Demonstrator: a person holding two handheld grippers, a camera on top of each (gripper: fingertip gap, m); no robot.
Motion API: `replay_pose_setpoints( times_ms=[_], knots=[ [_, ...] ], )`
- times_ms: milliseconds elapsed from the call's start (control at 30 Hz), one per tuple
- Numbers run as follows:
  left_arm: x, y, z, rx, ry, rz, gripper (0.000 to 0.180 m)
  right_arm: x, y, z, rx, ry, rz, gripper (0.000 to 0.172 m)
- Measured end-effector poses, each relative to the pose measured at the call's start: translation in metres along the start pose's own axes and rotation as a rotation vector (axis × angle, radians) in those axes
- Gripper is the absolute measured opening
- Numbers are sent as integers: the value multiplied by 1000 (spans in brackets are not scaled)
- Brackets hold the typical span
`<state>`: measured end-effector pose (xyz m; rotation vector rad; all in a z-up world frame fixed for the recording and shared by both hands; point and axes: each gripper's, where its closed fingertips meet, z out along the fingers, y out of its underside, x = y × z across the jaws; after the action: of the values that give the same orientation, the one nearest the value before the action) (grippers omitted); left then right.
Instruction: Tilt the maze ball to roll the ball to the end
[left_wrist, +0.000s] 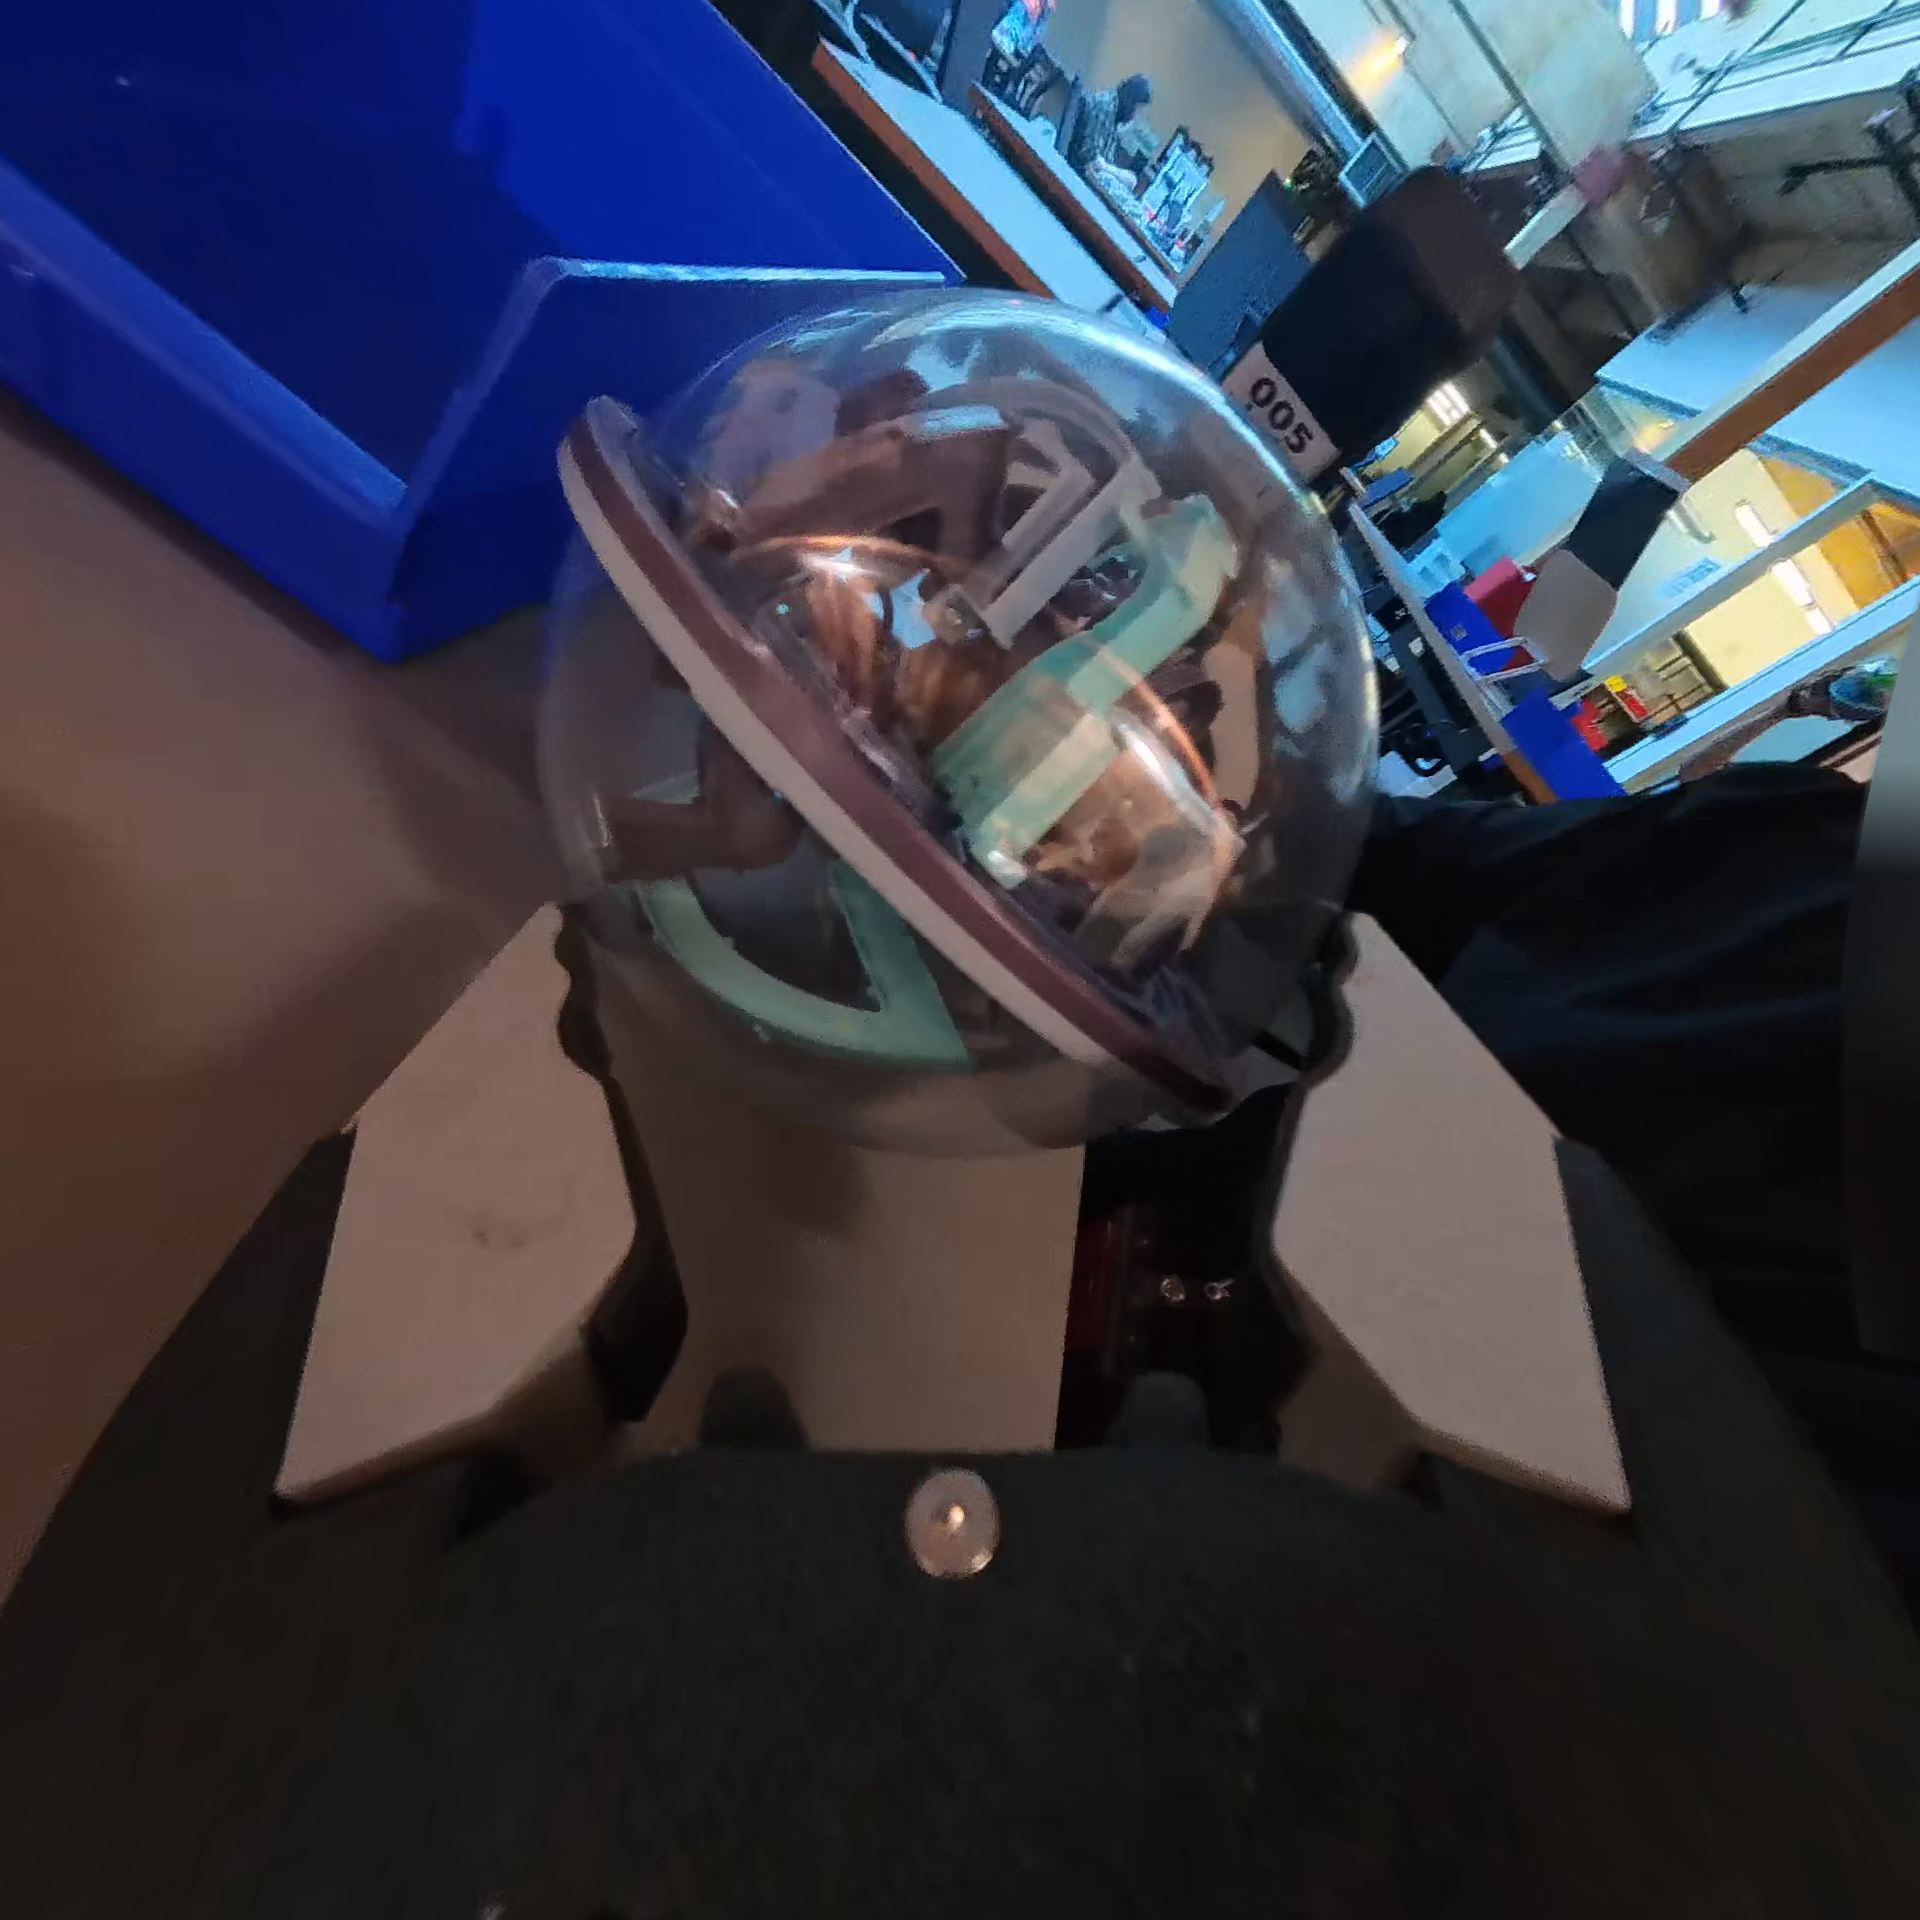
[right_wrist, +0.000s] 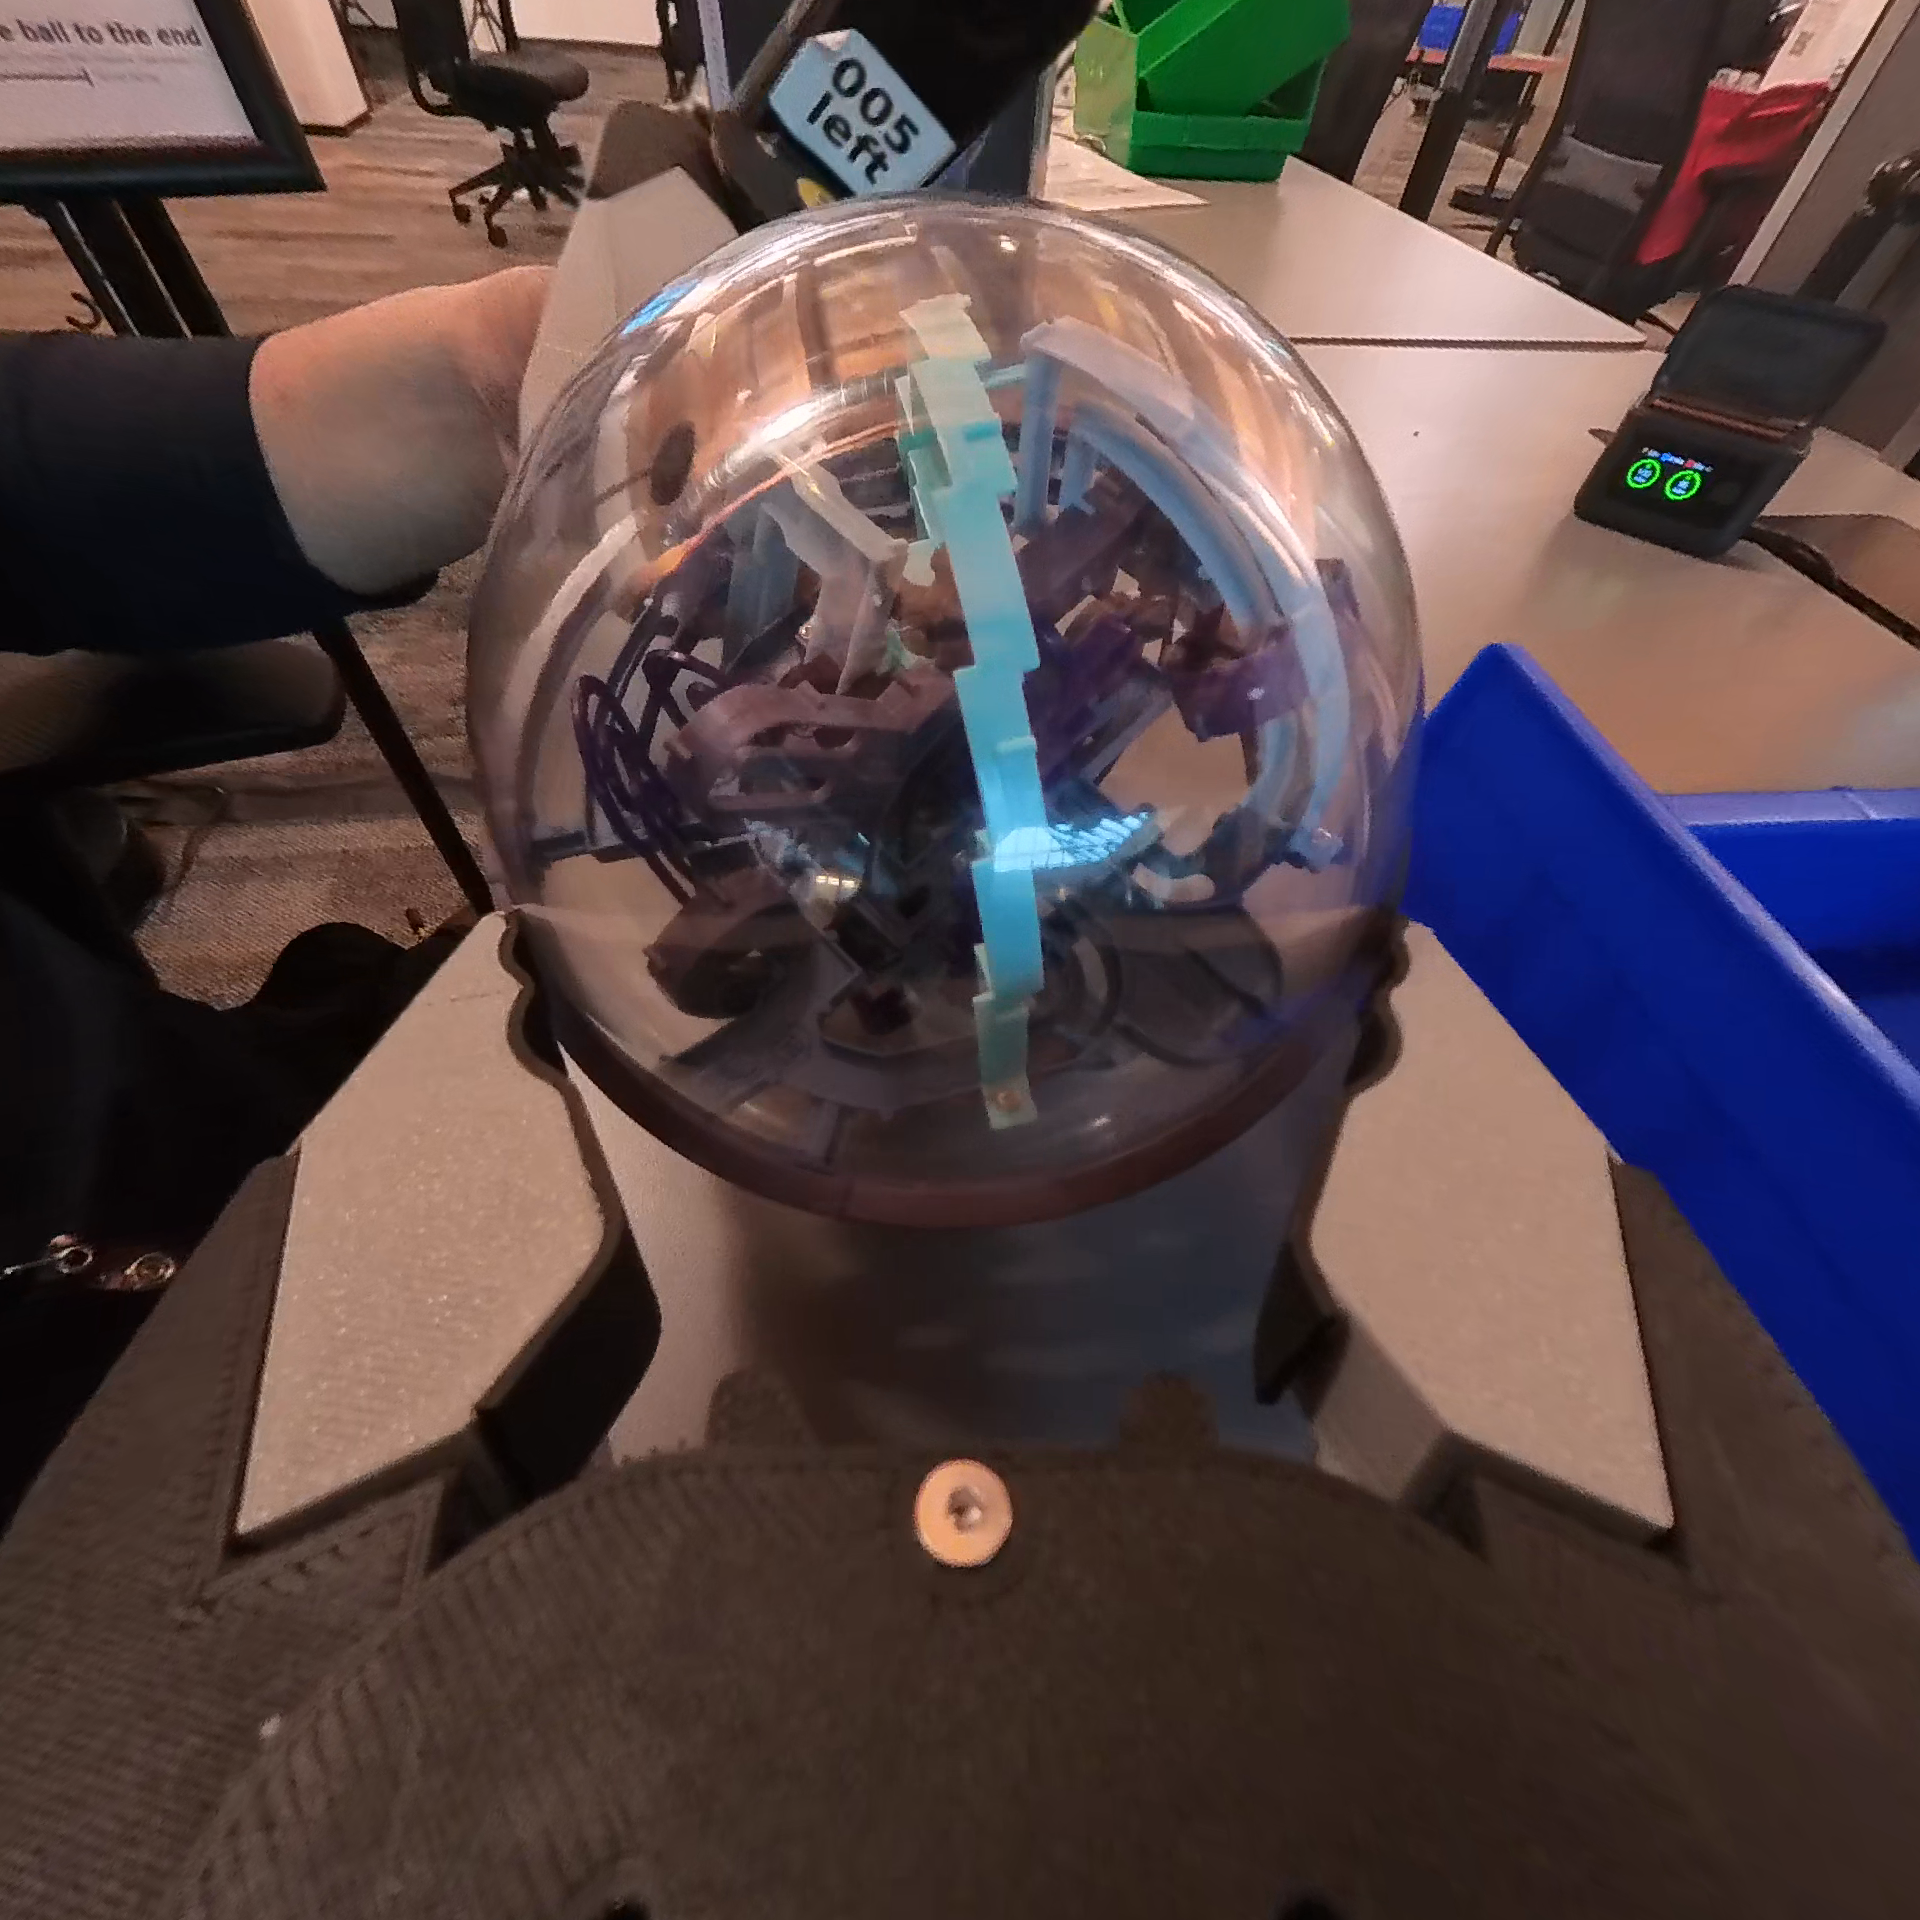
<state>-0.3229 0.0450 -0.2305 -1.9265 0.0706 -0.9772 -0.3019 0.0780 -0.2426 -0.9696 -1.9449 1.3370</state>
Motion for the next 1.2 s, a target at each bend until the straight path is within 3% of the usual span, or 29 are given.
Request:
replay_pose_setpoints(
  times_ms=[333,533,667,733,800,1200],
  knots=[
    [-3,0,-2,23,26,-21,134,6,-14,-14,67,-60,113,146],
    [-3,1,-3,15,25,-7,133,14,-7,-30,96,-232,516,147],
    [-3,1,-4,13,27,-5,133,13,4,-36,83,-377,801,120],
    [-4,2,-5,17,29,-10,133,9,8,-32,54,-425,871,120],
    [-4,3,-4,17,31,-14,133,4,16,-23,-17,-416,863,131],
    [-11,6,-6,-10,3,24,132,-5,-3,5,-24,-464,809,141]
  ],
)
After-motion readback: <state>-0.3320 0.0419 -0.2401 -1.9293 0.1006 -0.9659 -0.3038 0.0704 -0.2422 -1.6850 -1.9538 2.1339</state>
